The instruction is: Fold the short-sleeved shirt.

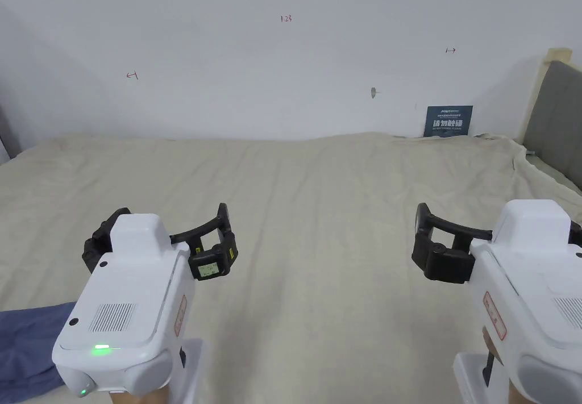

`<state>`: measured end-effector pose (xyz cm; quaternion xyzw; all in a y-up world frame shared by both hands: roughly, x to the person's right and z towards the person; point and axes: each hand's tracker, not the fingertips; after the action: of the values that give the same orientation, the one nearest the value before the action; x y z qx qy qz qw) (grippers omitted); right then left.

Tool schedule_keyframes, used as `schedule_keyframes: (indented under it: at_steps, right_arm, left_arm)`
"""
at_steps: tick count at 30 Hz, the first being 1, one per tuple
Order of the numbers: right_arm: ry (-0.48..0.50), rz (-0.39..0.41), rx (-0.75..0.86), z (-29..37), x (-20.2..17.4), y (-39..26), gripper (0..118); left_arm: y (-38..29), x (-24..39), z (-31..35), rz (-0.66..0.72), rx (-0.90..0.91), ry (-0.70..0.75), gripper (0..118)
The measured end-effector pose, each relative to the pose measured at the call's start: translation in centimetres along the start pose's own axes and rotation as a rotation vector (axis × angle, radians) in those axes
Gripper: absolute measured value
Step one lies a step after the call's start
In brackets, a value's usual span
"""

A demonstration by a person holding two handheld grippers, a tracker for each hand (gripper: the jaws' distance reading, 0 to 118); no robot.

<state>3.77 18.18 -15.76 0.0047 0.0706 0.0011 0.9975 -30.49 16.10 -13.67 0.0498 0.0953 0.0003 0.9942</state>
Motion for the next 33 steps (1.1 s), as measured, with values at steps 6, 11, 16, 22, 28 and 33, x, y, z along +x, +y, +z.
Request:
schedule_keyframes:
  at_steps: [6,11,16,22,28,33]
  right_arm:
    - [0.001,0.001,0.003,0.2,-0.3,0.3,118]
    - [-0.006,0.005,0.008,0.4,-0.6,0.6,118]
    - [-0.085,-0.117,0.016,0.6,-0.6,0.6,118]
    - [-0.242,-0.236,-0.299,-0.7,0.1,1.6,118]
    - [-0.285,-0.239,-0.632,-2.6,0.5,1.9,116]
    - [-0.262,-0.231,-0.622,-3.1,0.4,1.2,116]
  left_arm:
    - [-0.1,-0.1,0.1,0.003,0.001,0.002,118]
    - [-0.1,-0.1,0.1,0.001,-0.005,0.003,118]
    - [-0.2,-0.2,0.1,0.012,-0.009,0.000,118]
    - [-0.1,-0.3,0.3,0.017,-0.012,-0.010,118]
    - [-0.1,-0.2,0.3,0.020,-0.010,-0.016,118]
    - [-0.1,-0.1,0.2,0.016,-0.009,-0.019,118]
